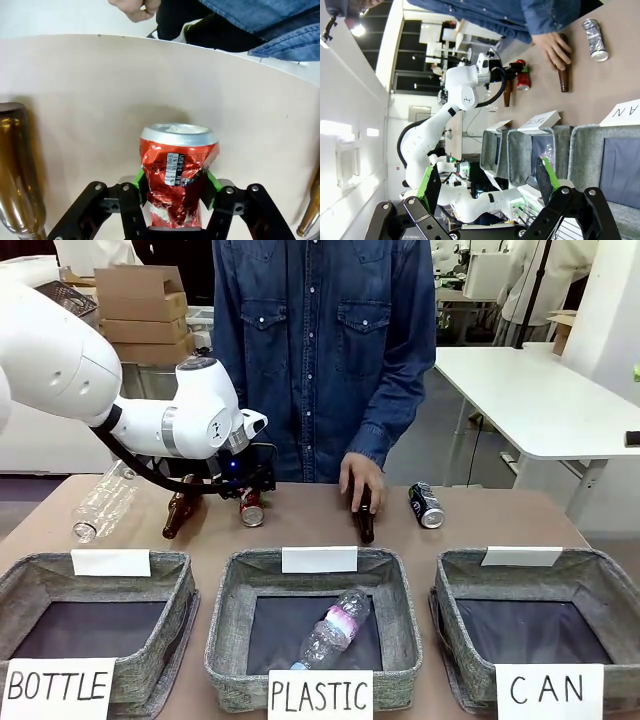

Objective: Sort the can waste into the basket.
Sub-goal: Pick up the can waste from the table and place it in the right Fabric basket.

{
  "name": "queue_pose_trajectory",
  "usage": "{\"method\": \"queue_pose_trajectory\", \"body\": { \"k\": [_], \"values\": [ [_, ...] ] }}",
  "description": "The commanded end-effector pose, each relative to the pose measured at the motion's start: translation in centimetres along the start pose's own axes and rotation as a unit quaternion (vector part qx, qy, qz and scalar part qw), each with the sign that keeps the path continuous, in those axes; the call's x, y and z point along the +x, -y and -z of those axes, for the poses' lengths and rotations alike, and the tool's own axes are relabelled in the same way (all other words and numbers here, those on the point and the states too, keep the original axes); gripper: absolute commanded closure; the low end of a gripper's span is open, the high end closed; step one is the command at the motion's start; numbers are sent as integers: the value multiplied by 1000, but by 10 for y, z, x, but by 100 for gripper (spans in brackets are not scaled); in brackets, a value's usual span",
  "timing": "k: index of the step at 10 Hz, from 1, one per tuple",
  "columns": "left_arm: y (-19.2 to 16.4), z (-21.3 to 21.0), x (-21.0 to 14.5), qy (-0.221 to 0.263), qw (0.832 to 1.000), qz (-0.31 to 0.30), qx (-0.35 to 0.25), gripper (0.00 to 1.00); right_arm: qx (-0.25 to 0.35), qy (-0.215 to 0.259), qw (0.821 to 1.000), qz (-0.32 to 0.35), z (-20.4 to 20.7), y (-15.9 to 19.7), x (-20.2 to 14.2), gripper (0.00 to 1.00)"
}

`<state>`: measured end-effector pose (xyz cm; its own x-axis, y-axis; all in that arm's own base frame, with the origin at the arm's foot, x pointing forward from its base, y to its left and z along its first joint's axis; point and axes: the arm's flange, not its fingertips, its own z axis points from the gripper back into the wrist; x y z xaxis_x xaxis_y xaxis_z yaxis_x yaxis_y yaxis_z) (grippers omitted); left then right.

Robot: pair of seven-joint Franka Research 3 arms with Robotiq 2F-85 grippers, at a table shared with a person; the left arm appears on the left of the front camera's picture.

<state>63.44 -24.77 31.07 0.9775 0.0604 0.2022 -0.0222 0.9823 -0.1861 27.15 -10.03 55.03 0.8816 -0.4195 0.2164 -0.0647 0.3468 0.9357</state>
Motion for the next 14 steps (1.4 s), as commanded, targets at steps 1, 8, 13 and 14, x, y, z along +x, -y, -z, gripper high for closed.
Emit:
{"method": "queue_pose_trajectory", "body": {
  "k": [1, 8, 13, 14],
  "values": [
    [0, -11, -3, 14, 1000, -9, 12, 94, 11, 5, 1000, -13, 2, 0, 3, 0],
    [-61, -185, -120, -145, 961, 227, -57, 94, 11, 5, 1000, -13, 2, 0, 3, 0],
    [-115, -289, -267, -17, 868, 466, -169, 94, 11, 5, 1000, -13, 2, 0, 3, 0],
    [-131, -301, -275, -10, 802, 540, -254, 94, 11, 5, 1000, -13, 2, 0, 3, 0]
  ]
}}
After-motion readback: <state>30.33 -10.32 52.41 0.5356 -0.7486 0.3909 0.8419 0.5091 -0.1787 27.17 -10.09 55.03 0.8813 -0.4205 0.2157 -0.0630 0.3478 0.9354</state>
